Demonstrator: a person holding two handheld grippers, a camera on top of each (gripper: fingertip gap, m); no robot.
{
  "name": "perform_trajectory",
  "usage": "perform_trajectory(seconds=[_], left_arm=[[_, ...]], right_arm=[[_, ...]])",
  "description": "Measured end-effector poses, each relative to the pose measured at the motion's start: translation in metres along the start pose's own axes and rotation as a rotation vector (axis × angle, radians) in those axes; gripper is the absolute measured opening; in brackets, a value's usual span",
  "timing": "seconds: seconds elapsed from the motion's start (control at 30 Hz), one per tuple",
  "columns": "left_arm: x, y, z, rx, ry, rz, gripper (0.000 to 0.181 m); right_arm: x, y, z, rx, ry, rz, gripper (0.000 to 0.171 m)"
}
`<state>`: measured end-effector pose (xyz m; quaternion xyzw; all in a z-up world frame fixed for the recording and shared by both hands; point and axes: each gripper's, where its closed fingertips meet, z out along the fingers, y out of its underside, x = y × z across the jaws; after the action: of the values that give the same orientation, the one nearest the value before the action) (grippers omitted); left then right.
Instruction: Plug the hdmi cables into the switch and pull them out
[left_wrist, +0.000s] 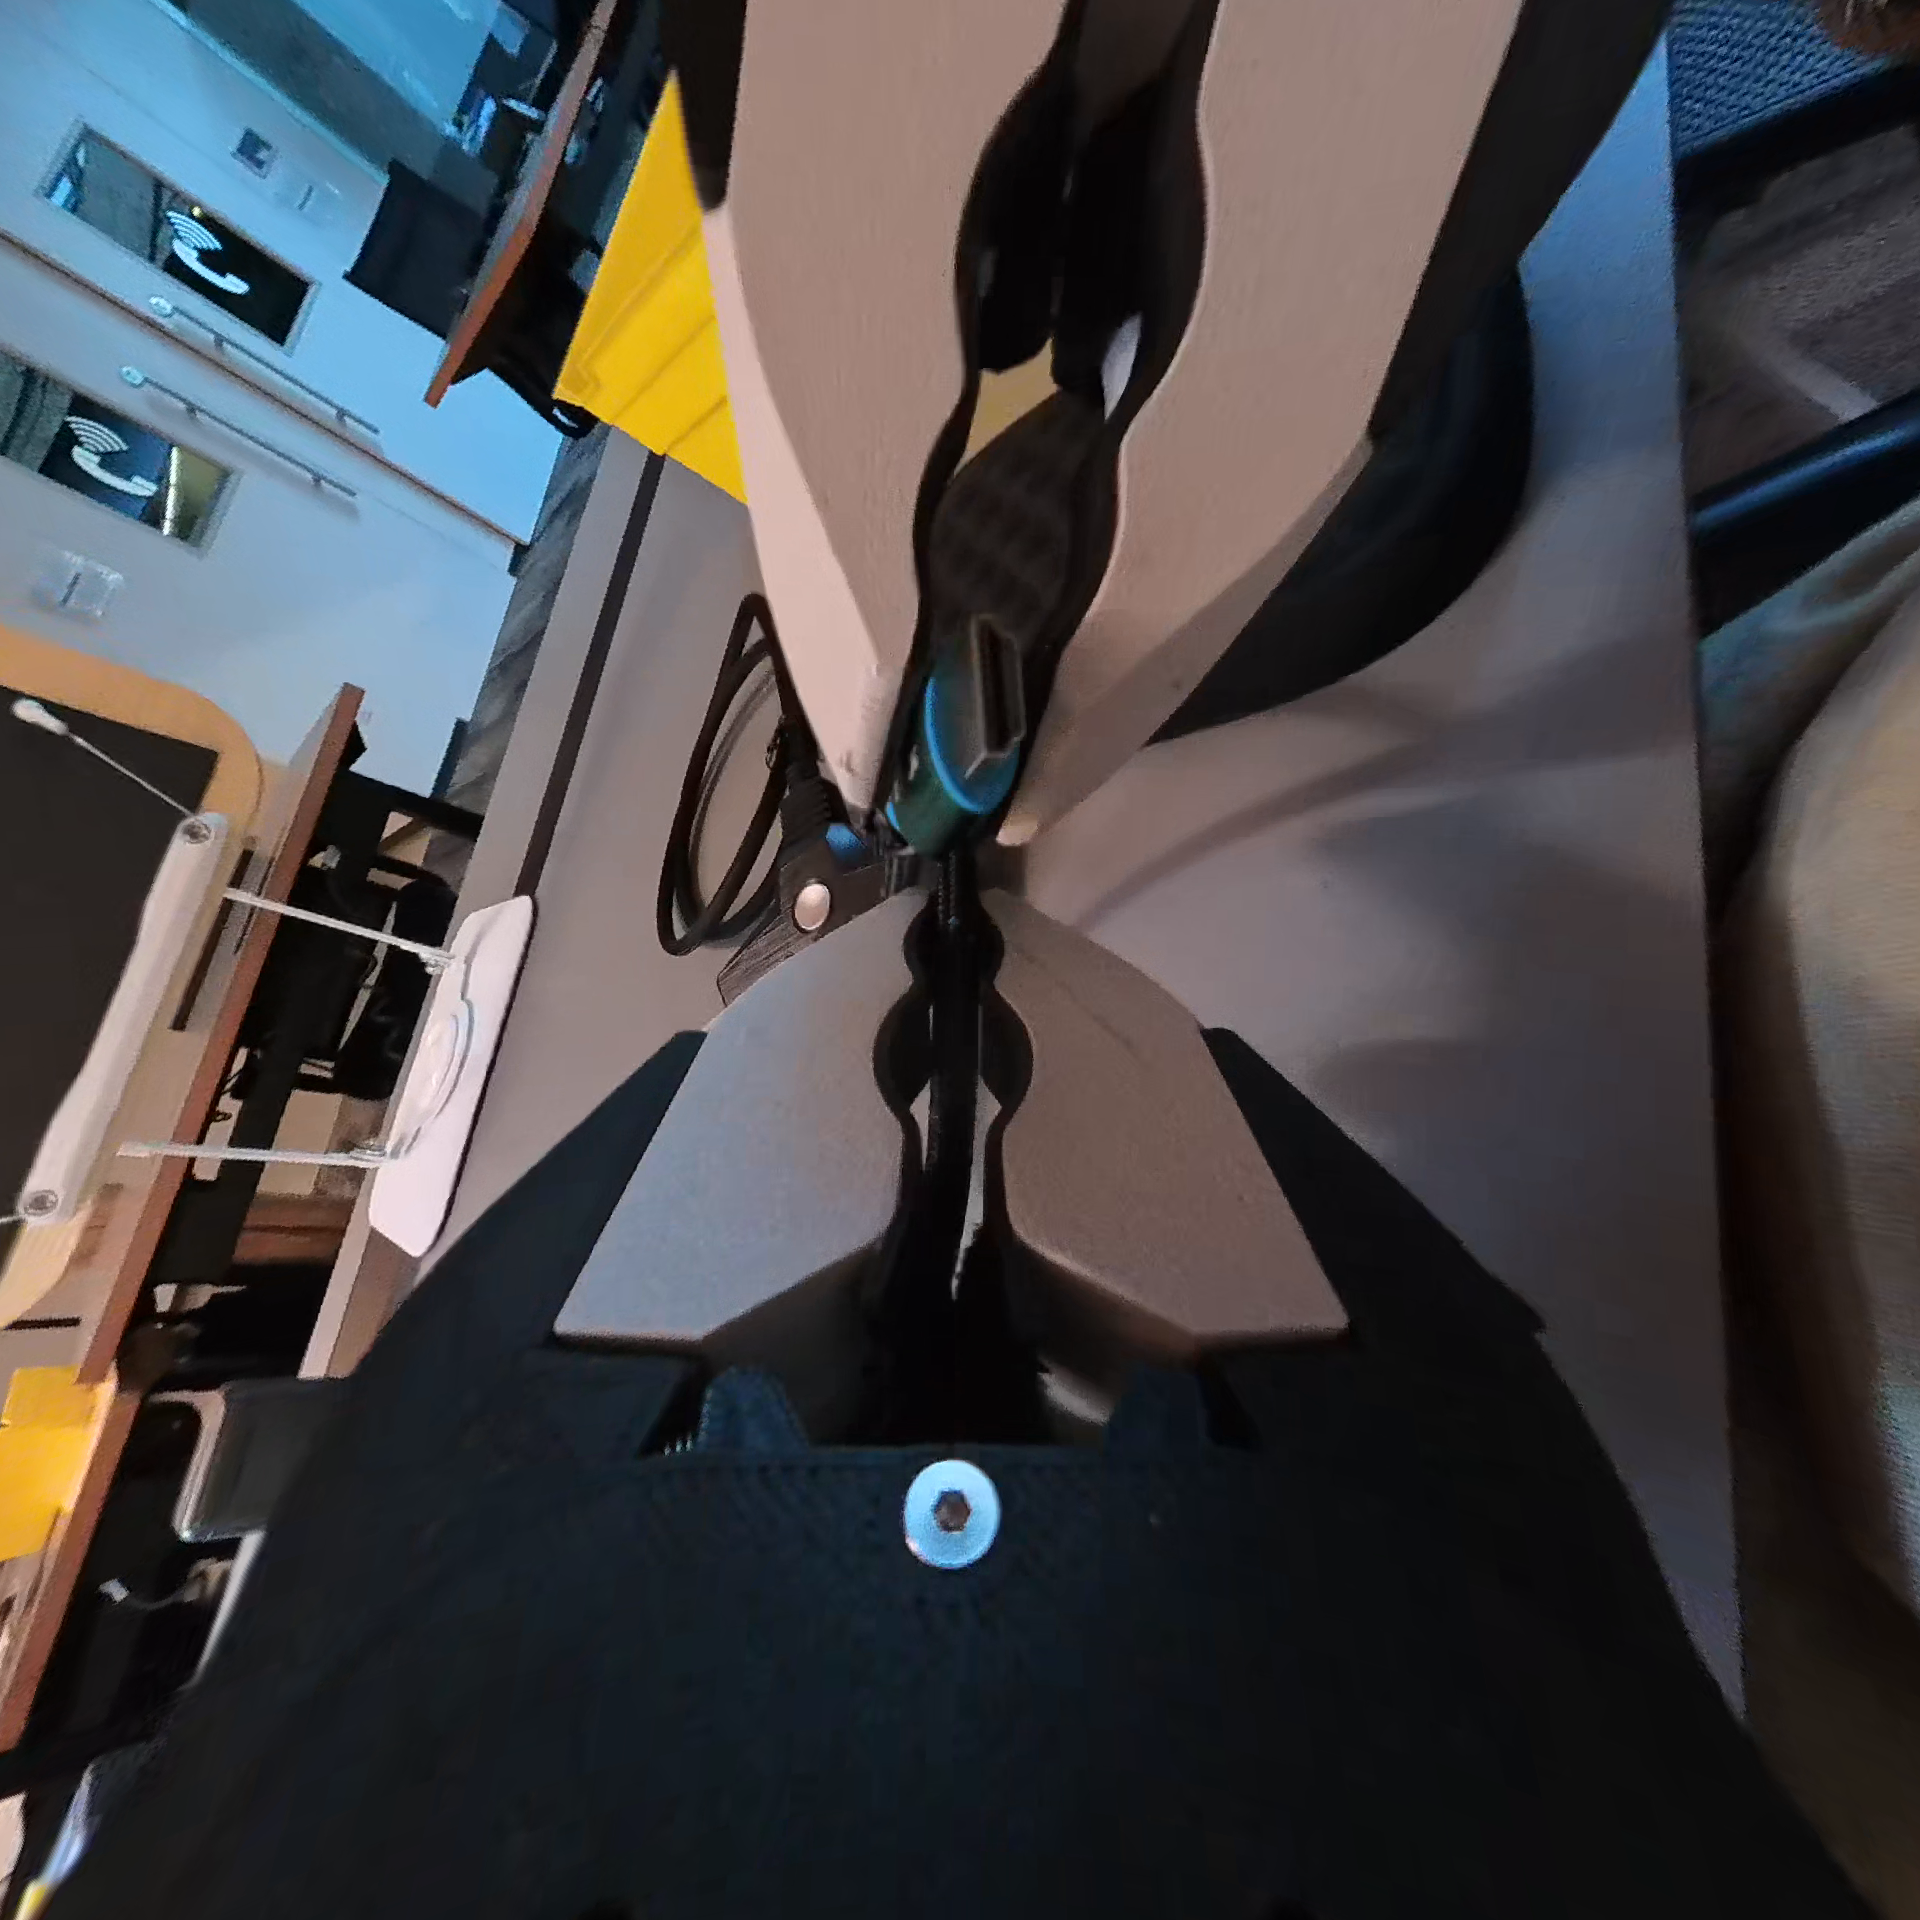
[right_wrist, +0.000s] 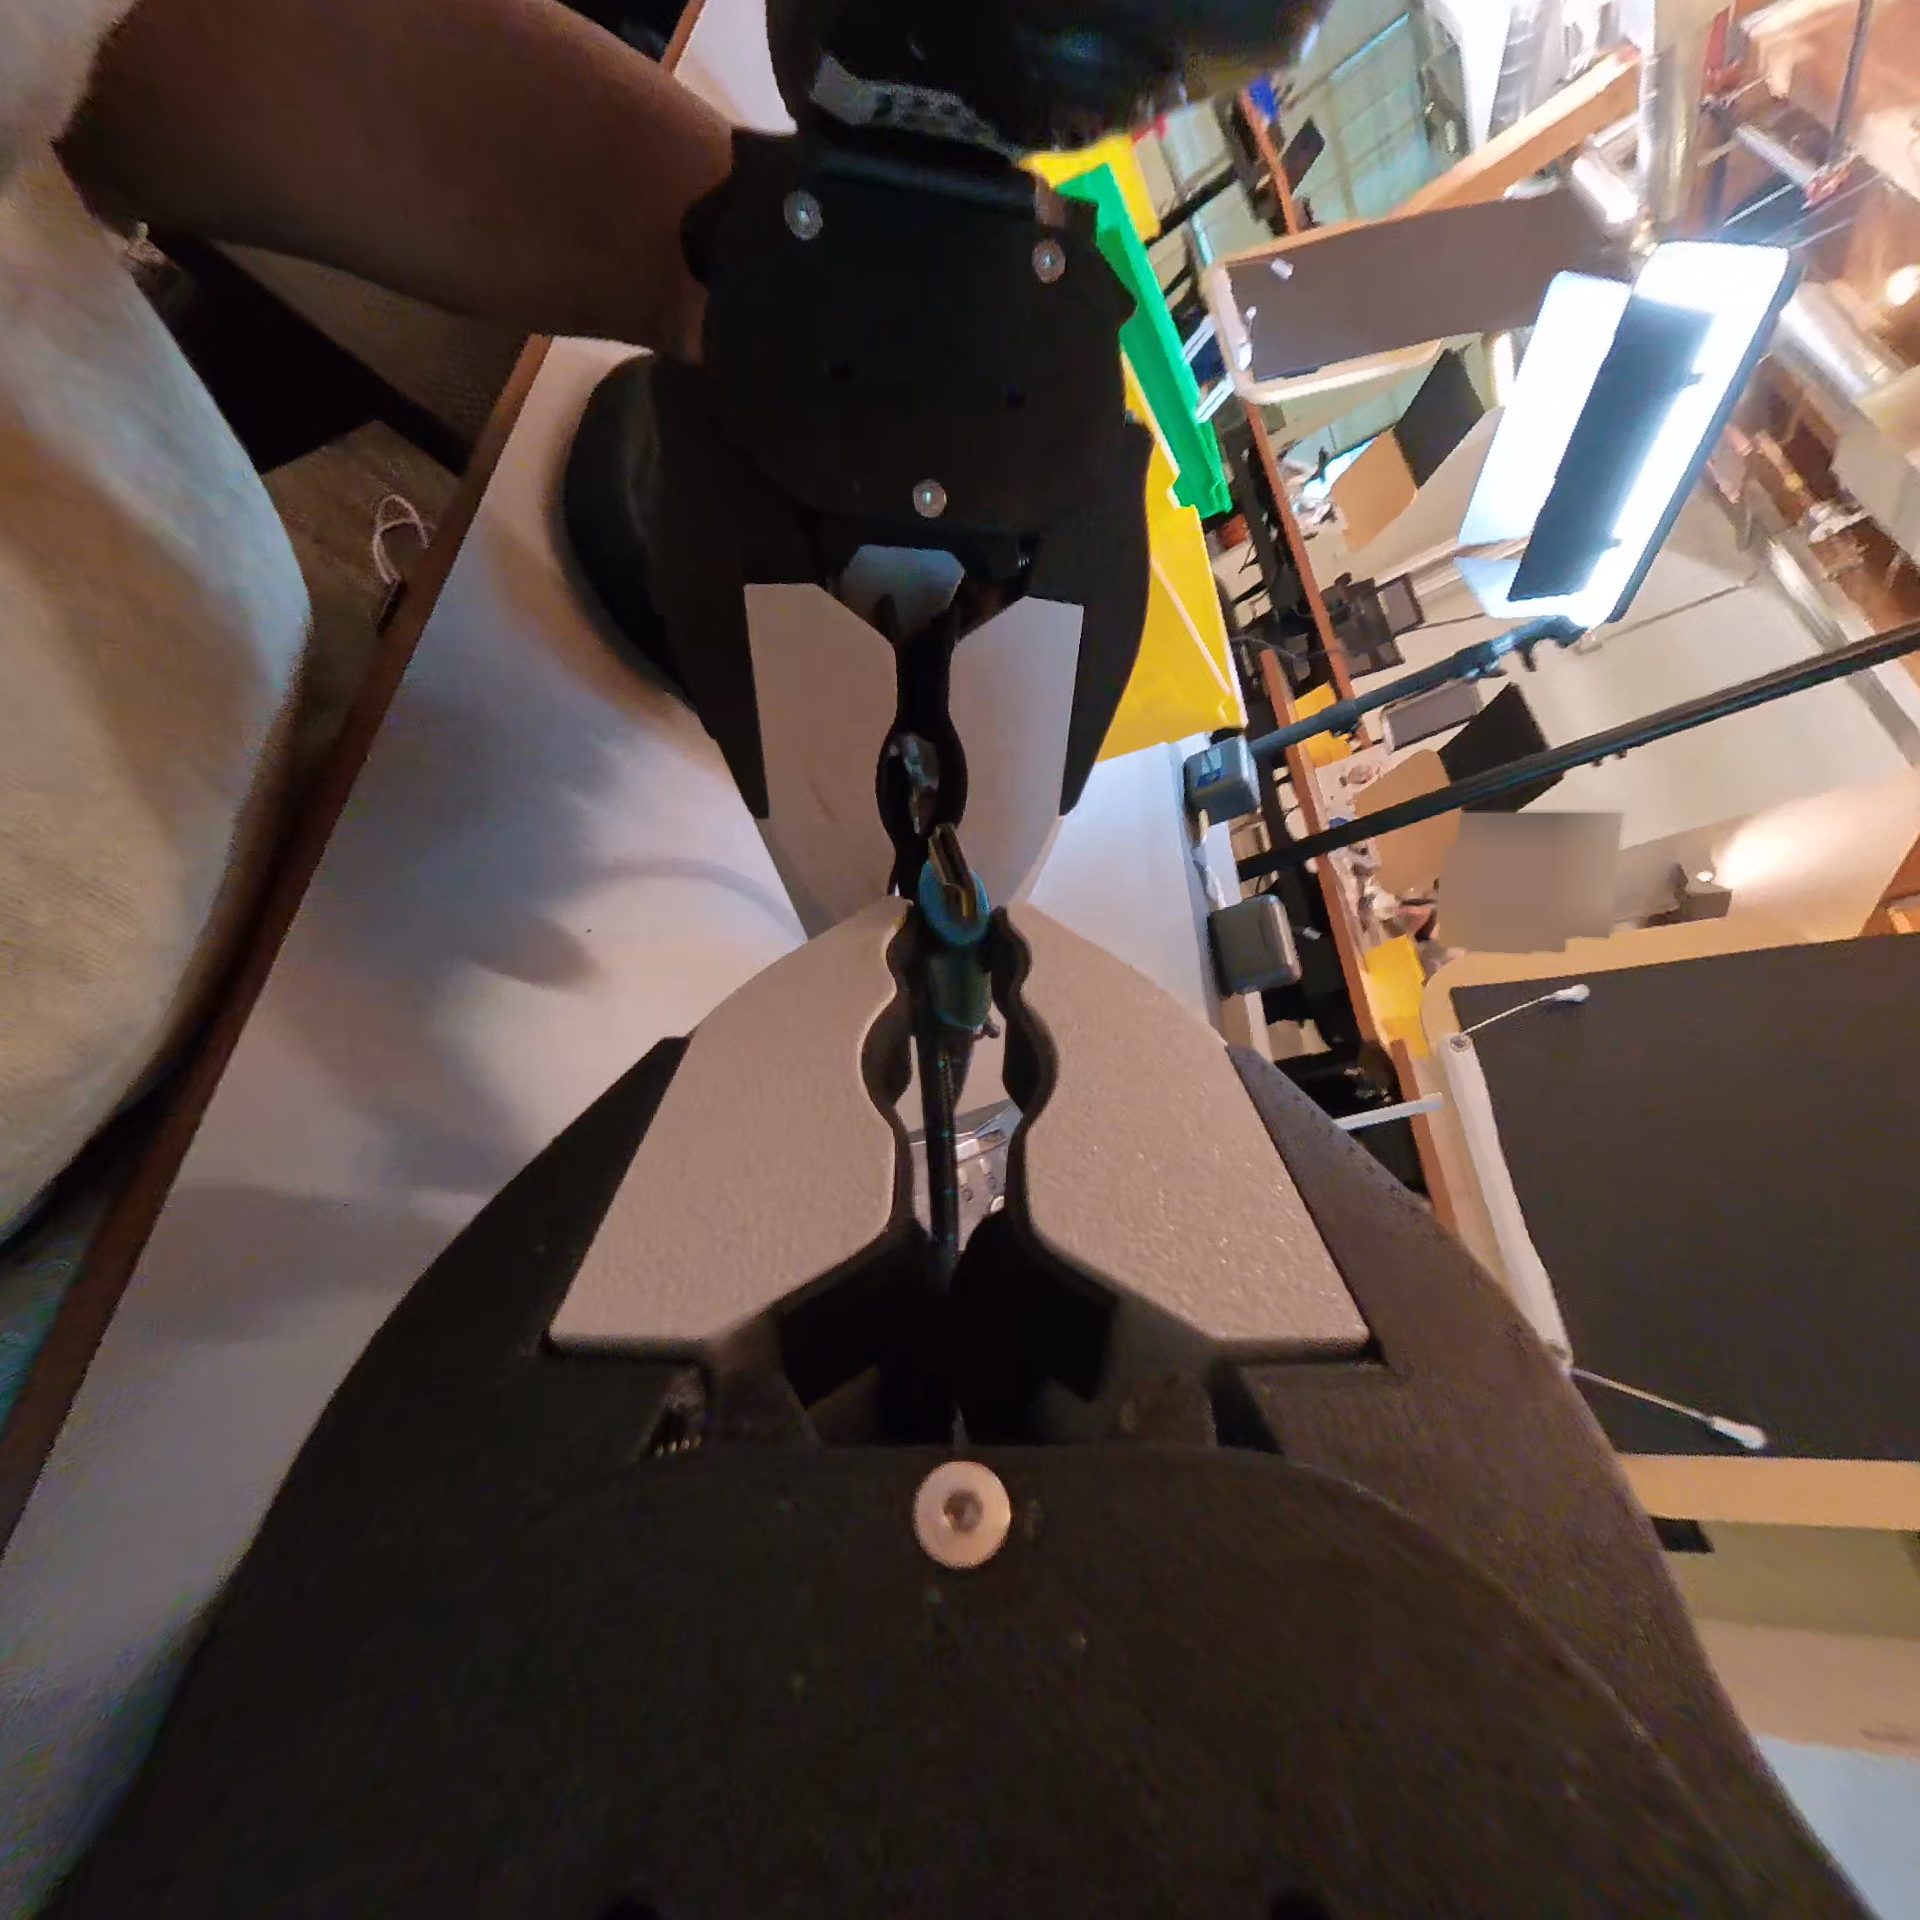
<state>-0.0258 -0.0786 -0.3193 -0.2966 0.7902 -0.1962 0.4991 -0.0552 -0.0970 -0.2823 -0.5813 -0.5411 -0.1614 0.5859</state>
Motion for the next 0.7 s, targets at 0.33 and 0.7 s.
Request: perform_trajectory(seconds=[0.33,0.7], left_arm=[[-0.022,-0.046,-0.029,0.315,-0.088,-0.108,0.032],[-0.004,-0.077,-0.023,0.421,-0.003,-0.164,0.014]], right_arm=[[0.025,-0.021,-0.023,0.276,0.091,0.177,0.012],[0.02,-0.043,-0.026,0.43,0.019,0.274,0.011]])
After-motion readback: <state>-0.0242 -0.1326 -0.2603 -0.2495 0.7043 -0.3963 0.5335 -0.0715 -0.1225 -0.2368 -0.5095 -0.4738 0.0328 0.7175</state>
